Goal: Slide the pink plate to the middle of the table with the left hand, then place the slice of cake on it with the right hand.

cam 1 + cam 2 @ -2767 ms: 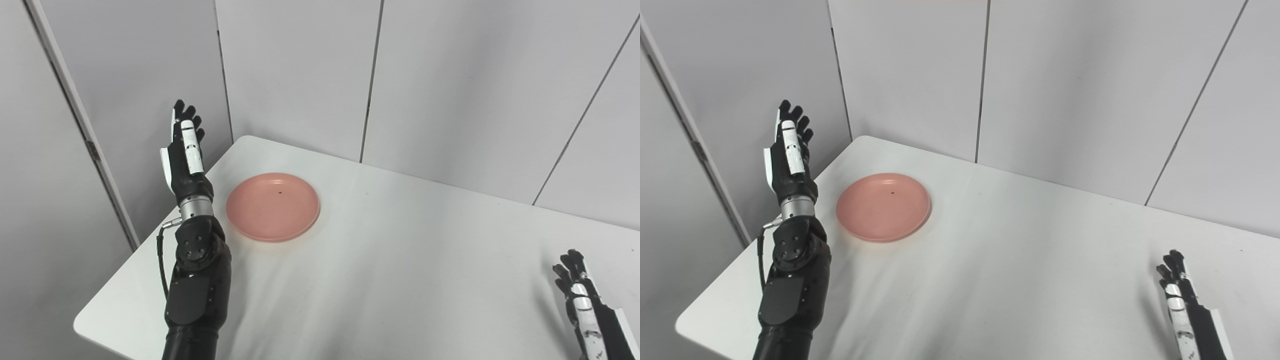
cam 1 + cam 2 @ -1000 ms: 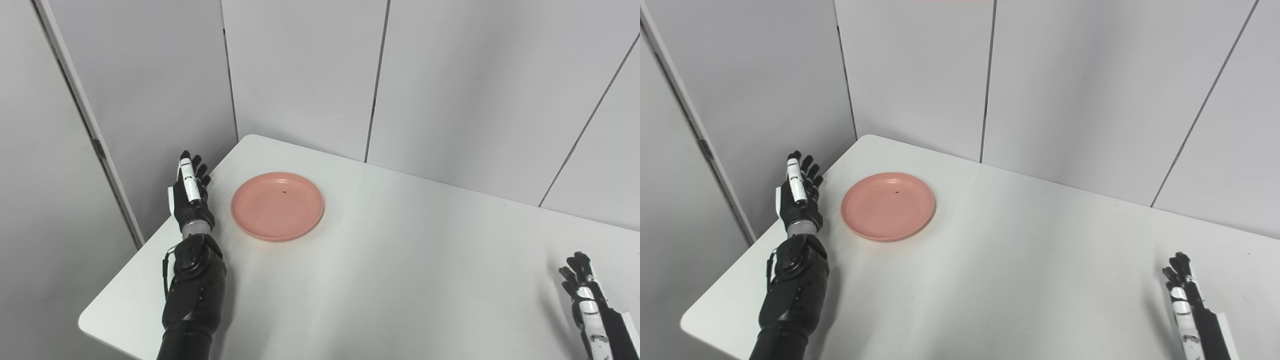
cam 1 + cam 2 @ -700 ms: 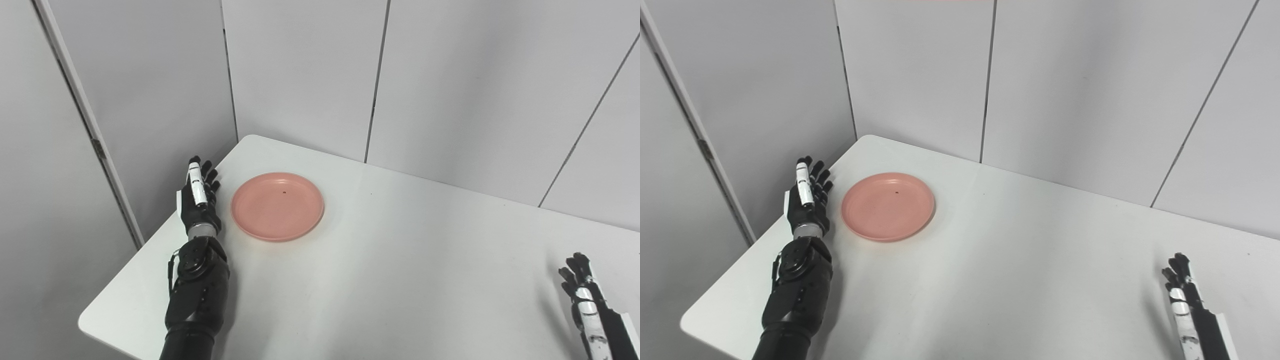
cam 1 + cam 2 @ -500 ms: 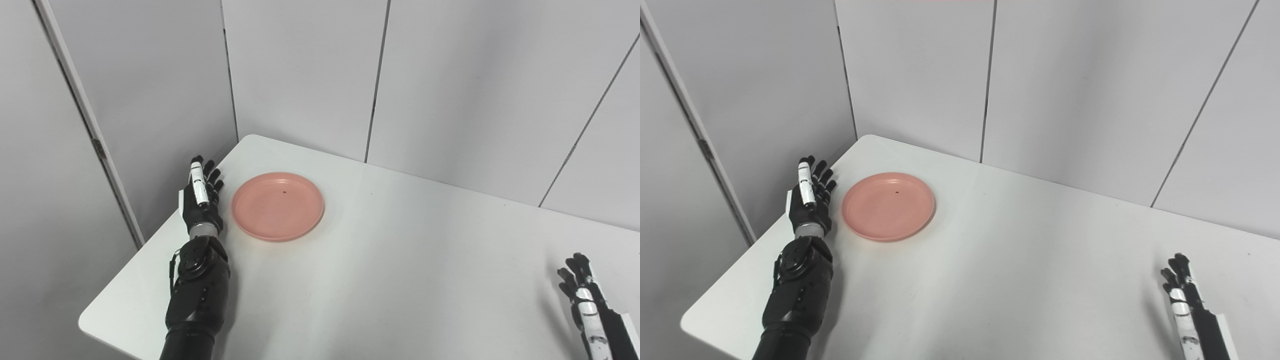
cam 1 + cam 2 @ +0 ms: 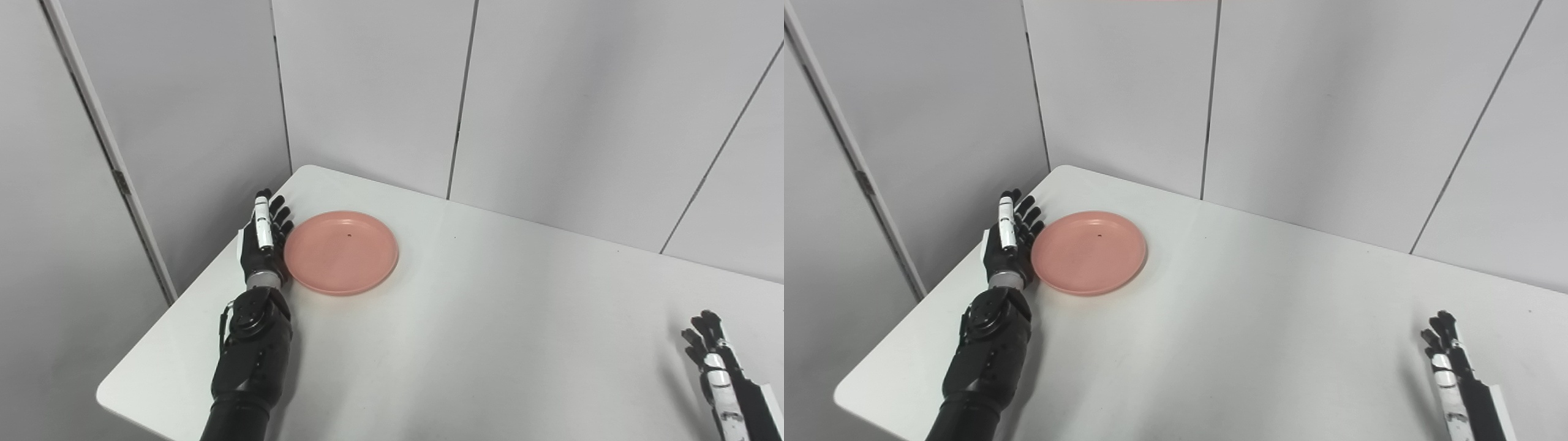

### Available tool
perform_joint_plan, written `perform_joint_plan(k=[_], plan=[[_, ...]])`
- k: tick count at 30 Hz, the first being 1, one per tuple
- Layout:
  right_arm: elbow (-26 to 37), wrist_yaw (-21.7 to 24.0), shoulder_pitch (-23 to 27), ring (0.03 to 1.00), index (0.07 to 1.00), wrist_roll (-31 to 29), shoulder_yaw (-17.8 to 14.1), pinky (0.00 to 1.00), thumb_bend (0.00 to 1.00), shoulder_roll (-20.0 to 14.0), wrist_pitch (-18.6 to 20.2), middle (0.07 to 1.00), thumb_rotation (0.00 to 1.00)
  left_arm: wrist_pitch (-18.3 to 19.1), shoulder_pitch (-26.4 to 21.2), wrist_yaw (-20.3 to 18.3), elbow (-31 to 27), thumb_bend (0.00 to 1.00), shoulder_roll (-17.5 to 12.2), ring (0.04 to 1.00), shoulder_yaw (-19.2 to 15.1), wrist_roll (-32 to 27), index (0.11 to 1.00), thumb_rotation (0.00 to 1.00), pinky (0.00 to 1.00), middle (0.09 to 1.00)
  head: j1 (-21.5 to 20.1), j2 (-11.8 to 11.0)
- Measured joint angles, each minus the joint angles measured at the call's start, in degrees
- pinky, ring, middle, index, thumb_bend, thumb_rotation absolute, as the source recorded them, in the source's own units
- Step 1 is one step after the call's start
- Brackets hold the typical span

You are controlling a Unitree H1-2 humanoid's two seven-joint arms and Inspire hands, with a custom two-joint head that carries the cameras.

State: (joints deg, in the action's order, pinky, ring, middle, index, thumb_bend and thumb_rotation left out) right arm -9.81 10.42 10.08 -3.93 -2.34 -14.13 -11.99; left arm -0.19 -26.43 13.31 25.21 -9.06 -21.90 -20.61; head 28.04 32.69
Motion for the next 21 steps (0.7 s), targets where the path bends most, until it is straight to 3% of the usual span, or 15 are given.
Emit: perform_joint_plan(k=[9,21], plan=[[0.3,-0.2,-0.2,0.944,0.984,0.6,0.0,0.96,0.37,0.3,0.0,0.968,1.00,0.2,-0.2,-2.2,1.1,0.41,0.1,0.936,2.5,1.2,0.930,1.00,0.93,0.930,-0.8,0.4],[1.2,-0.7,-0.8,0.932,0.973,2.1,0.0,0.94,0.34,0.9,0.0,0.957,1.00,2.1,-0.2,-3.9,0.0,0.39,1.3,0.894,5.4,1.4,0.891,1.00,0.87,0.893,-3.1,1.1]])
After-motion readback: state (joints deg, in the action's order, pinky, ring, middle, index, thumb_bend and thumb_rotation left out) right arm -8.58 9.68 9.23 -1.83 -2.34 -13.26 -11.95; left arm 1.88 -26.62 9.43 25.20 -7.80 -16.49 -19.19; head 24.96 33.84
